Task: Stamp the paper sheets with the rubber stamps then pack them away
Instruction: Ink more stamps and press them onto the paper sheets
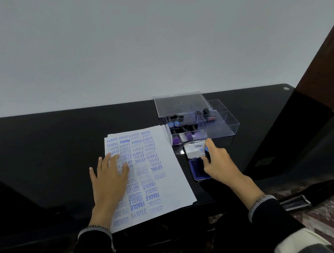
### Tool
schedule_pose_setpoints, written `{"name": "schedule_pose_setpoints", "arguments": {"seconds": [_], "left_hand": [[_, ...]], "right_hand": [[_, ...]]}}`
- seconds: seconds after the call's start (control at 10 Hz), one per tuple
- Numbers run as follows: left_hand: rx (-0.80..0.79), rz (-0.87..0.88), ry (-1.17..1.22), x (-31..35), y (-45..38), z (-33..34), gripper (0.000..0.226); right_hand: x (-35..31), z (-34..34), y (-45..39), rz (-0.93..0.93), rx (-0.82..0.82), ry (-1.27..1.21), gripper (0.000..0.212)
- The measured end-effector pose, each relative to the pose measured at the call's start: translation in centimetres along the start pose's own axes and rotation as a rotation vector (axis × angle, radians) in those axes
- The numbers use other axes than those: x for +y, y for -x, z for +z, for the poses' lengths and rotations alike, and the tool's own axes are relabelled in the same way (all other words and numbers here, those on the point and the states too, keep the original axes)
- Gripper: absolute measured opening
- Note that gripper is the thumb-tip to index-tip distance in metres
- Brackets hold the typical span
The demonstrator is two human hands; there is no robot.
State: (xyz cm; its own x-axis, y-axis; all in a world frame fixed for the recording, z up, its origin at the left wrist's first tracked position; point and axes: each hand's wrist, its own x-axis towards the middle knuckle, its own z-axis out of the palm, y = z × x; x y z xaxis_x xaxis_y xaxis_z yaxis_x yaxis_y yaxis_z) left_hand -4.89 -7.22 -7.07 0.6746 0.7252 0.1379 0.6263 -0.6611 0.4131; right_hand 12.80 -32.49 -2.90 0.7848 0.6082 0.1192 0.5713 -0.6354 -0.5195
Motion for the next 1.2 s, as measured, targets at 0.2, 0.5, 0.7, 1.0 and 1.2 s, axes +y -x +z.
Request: {"name": "schedule_pose_setpoints", "arguments": {"seconds": [0.2,0.5,0.7,1.0,1.2], "left_hand": [[0.003,-0.005,0.002,0.1,0.0,-0.1,0.055],[0.008,-0.002,0.004,0.1,0.0,0.0,0.054],[0.008,-0.002,0.0,0.1,0.0,0.0,0.054],[0.01,-0.005,0.004,0.1,0.0,0.1,0.054],[0.016,-0.005,0.008,0.1,0.0,0.0,0.053]], "right_hand": [[0.0,0.2,0.2,-0.013,0.028,-0.011,0.029],[0.2,1.6,1.4,-0.045,0.154,0.024,0.026],[0.2,0.4,0.3,-0.021,0.041,-0.025,0.029],[0.3,1.0,1.0,-0.045,0.106,-0.016,0.027],[0.4,1.5,1.2,-0.055,0.145,-0.01,0.025]]}}
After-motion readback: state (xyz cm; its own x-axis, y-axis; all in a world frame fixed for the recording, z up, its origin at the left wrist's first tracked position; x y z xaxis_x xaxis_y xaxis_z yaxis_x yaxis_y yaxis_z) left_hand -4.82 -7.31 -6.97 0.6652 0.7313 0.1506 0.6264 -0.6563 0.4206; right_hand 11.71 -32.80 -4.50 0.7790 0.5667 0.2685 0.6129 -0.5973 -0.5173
